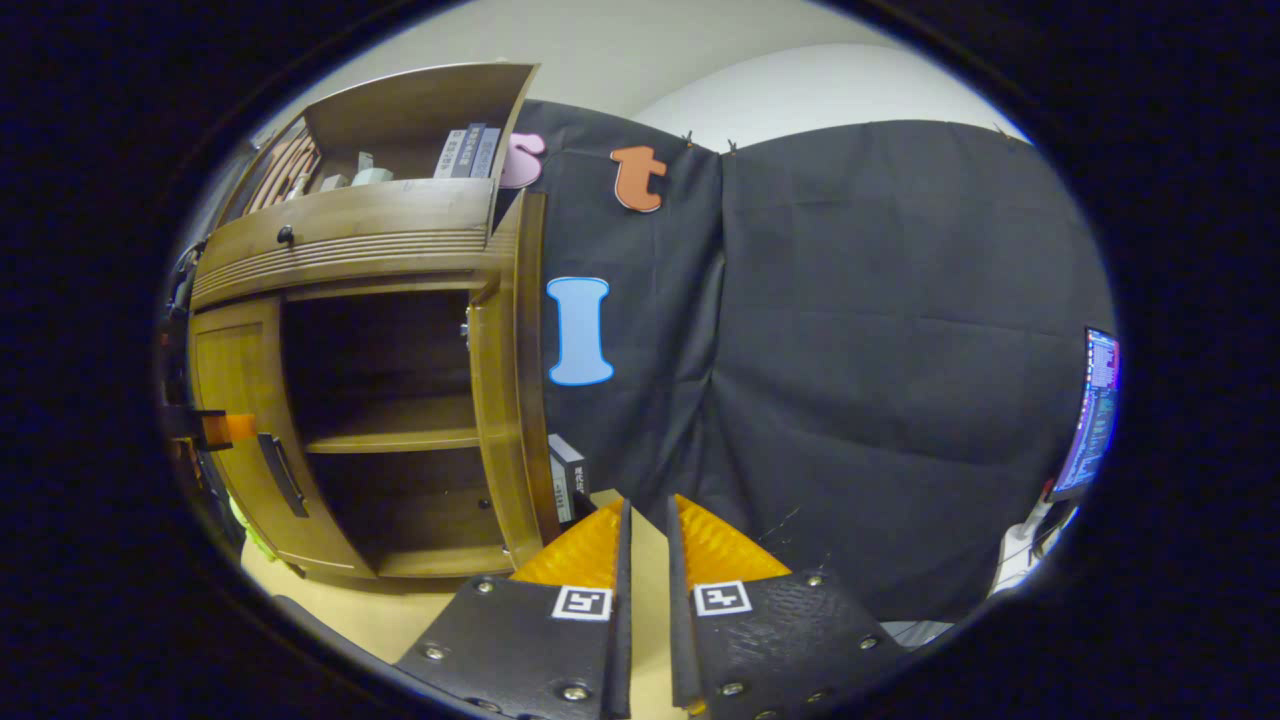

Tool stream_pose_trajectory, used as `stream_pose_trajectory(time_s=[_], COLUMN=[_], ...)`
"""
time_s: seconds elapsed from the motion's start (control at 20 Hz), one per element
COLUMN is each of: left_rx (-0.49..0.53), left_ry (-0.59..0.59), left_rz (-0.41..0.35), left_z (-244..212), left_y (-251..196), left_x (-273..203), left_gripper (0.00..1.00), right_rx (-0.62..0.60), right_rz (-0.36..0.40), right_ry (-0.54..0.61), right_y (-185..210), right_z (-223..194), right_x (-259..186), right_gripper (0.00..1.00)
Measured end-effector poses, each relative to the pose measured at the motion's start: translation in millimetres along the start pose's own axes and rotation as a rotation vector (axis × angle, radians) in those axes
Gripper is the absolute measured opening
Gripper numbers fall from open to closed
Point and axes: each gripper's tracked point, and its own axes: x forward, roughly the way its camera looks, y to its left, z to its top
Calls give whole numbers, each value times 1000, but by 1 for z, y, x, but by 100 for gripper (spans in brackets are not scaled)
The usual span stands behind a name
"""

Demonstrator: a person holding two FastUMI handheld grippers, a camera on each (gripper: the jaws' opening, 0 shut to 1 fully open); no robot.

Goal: Open the right door of the double-door shoe cabinet with the right hand, and open the left door with the left hand.

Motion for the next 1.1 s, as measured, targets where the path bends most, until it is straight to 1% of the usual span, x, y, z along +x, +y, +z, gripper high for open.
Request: stream_pose_trajectory(time_s=[0.15,0.3,0.4,0.45,0.5,0.6,0.65,0.75,0.8,0.85,0.95,1.1], left_rx=[4,12,5,-2,-9,-12,-11,-6,-12,-18,-10,-3], left_ry=[18,32,43,46,48,50,51,46,41,35,15,16], left_rz=[14,37,42,37,29,29,33,51,52,54,55,58], left_z=[-11,-19,-25,-26,-28,-30,-31,-33,-33,-32,-31,-32], left_y=[0,4,4,1,-1,-4,-3,0,0,0,0,0], left_x=[14,35,41,45,47,52,54,57,55,55,55,51], left_gripper=[86,84,72,73,69,57,47,34,41,38,36,34], right_rx=[-11,-16,-18,-17,-15,-13,-12,-10,-9,-8,-6,-2], right_rz=[-23,-41,-51,-55,-57,-60,-61,-59,-56,-50,-36,-16], right_ry=[-9,-8,-7,-7,-6,-4,-5,-5,-5,-4,-8,-18], right_y=[-13,-24,-31,-34,-36,-40,-42,-44,-44,-42,-39,-35], right_z=[5,7,9,8,9,9,9,9,9,9,11,19], right_x=[6,11,15,16,16,18,18,19,19,18,18,16], right_gripper=[16,16,16,16,16,16,16,16,16,16,16,16])
